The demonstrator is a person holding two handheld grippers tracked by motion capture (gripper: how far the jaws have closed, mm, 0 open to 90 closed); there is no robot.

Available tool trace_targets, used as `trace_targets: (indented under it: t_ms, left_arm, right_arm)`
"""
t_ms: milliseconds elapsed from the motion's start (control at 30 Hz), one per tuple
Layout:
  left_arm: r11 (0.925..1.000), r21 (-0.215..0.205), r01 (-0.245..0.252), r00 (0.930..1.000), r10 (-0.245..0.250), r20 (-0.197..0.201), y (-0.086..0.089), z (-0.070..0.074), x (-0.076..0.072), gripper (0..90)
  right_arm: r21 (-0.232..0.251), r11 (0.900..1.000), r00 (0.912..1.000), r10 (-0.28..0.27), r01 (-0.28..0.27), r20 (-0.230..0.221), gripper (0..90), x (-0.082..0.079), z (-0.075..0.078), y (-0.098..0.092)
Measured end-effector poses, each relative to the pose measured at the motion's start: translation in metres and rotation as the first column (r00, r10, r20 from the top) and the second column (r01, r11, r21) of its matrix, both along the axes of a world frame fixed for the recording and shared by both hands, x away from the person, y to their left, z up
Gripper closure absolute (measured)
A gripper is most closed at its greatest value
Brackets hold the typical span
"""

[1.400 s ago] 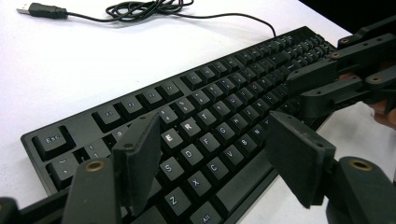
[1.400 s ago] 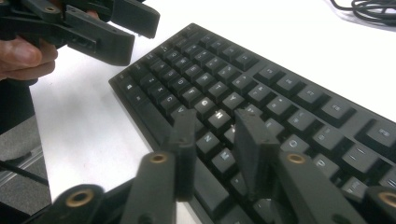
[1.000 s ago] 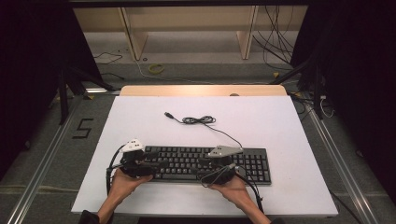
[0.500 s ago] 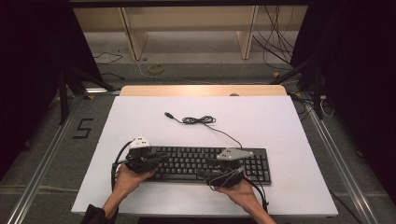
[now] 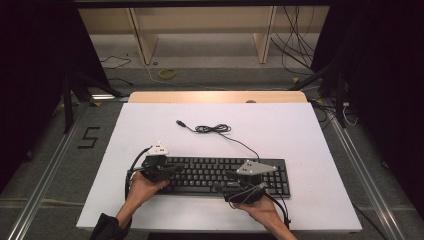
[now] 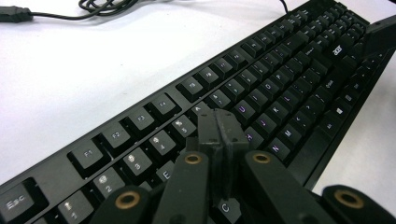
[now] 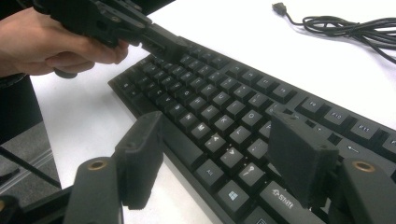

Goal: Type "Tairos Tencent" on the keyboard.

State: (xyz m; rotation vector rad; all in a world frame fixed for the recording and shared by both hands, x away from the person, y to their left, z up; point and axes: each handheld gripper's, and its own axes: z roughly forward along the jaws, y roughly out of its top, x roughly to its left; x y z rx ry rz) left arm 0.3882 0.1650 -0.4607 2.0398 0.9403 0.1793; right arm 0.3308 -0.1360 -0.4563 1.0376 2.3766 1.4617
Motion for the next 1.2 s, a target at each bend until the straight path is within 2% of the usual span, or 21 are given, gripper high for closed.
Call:
trace_targets:
  t_ms: [267,800,900,1000,1133,1200]
  left_arm:
    - [0.9992,0.026,0.029,0.9994,-0.029,-0.017,-0.012,-0.002,0.004,89.4]
    - [0.9942,0.103,0.031,0.9988,-0.027,-0.041,-0.023,-0.012,0.011,89.4]
    - [0.9940,0.105,0.030,0.9984,-0.025,-0.050,-0.023,-0.015,0.012,89.6]
    - [0.9925,0.119,0.030,0.9992,-0.026,-0.030,-0.026,-0.015,0.009,89.7]
    - [0.9947,0.102,0.014,0.9991,-0.009,-0.040,-0.025,-0.015,0.010,89.7]
    - [0.9940,0.108,0.013,0.9994,-0.009,-0.033,-0.026,-0.014,0.009,89.5]
  right_arm:
    - [-0.003,1.000,0.9999,-0.005,0.005,0.010,35.6,-0.003,-0.001,-0.001]
    - [-0.001,1.000,0.9998,-0.008,0.008,0.018,35.5,-0.007,0.000,-0.006]
    - [-0.002,1.000,0.9998,-0.007,0.007,0.017,35.5,-0.007,-0.001,-0.006]
    - [-0.002,1.000,0.9998,-0.006,0.006,0.017,35.5,-0.008,-0.001,-0.005]
    - [-0.002,1.000,0.9998,-0.004,0.004,0.018,35.6,-0.009,0.000,-0.006]
    - [0.000,1.000,0.9998,-0.004,0.004,0.020,35.6,-0.009,0.000,-0.006]
